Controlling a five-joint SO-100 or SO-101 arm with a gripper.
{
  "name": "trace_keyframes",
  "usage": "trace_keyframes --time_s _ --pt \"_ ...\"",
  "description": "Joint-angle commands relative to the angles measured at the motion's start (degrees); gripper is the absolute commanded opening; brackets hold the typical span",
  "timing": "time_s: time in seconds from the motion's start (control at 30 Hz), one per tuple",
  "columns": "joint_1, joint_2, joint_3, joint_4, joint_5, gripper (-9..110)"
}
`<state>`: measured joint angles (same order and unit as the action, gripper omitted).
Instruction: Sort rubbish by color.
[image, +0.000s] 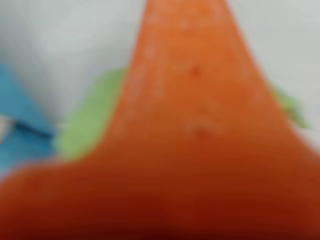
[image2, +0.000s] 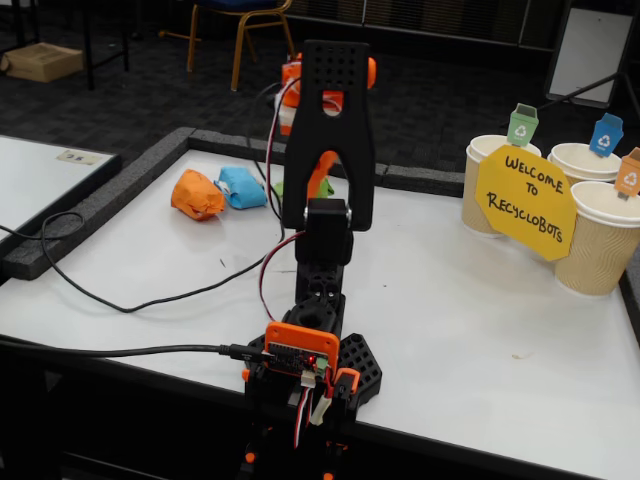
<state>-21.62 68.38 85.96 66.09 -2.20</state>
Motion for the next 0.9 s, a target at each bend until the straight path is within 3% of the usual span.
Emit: trace_keyframes --time_s 0.0,0.47,0.87 --pt "-2.8 7.1 -5.9 -2.3 0.3 24" --pt "3.3 1.1 -8.1 -7.3 0.3 19" --pt "2.4 -3.7 -8.3 -9.8 0.3 17"
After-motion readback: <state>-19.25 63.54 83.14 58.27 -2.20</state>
